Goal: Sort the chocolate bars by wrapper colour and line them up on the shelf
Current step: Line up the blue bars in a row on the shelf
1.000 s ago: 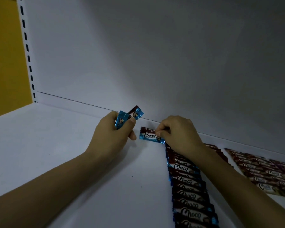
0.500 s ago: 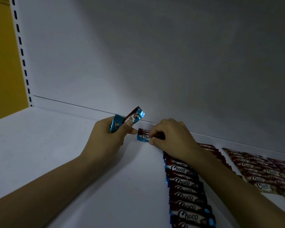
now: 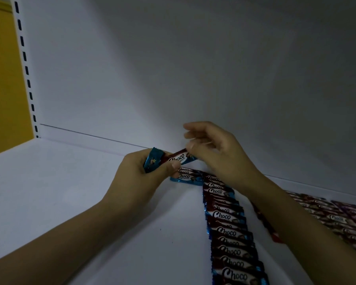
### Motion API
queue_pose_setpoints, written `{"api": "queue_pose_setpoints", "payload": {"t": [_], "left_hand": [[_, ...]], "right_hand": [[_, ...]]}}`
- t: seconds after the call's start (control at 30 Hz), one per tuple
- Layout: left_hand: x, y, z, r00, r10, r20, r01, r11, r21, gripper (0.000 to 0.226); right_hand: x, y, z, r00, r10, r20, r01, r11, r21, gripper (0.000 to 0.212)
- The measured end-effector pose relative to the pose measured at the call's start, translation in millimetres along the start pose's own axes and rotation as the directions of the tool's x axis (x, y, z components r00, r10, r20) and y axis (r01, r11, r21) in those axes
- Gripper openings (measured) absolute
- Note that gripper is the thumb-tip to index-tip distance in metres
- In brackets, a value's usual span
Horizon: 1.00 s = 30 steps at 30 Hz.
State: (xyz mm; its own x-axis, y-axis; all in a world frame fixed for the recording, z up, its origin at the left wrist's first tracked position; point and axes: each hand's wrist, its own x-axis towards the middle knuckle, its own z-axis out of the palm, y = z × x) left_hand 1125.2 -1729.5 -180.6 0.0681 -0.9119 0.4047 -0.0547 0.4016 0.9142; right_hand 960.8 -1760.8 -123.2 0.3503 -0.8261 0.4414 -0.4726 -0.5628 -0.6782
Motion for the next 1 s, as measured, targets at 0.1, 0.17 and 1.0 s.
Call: {"api": "queue_pose_setpoints", "payload": {"t": [0.1,0.17,1.0], "left_hand": [[0,-1,-4,0.997,0.073,0.021,-0.076,0.986,0.148,0.007],[0,-3,-5,0.995,0.083,0.049,-0.091,0.974,0.207,0.004],[11,-14,-3,0.979,-0.161,-0.127,0.178,0.973,0.145,0.035]], "right_hand": [[-1,-3,2,0.992,-0.019,0.121,0.039,0.985,-0.170,0.023],[-2,-3,4,0.986,-0.004,0.168,0.034,0.983,-0.178,0.014],[-6,30,17,0.949,0.304,0.088,-0.258,0.906,-0.336,0.012]]}}
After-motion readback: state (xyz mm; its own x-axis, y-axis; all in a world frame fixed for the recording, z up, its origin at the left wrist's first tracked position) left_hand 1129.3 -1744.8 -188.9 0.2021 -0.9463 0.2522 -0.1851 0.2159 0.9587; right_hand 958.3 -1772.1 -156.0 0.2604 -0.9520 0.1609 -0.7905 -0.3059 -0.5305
